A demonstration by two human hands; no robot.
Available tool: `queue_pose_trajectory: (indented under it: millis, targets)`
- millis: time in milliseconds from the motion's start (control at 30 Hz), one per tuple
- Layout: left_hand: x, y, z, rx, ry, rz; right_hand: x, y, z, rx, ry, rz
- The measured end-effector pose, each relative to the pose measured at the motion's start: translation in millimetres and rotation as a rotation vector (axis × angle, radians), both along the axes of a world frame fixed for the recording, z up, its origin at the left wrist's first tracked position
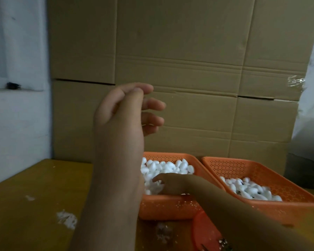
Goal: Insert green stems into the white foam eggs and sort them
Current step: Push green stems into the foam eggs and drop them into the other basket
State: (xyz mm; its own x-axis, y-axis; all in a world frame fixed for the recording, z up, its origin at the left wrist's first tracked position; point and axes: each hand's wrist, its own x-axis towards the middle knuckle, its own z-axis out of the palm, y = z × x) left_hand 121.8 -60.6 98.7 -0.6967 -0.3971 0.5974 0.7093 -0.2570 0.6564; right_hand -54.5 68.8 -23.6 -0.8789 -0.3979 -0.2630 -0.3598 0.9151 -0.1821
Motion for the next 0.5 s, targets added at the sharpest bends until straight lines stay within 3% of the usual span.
queue_pose_trajectory:
  millis: [500]
  targets:
    - [3.5,7.3,1.2,-0.073,0.01,-0.074,-3.9,12.9,-8.3,-0.131,0.16,-0.069]
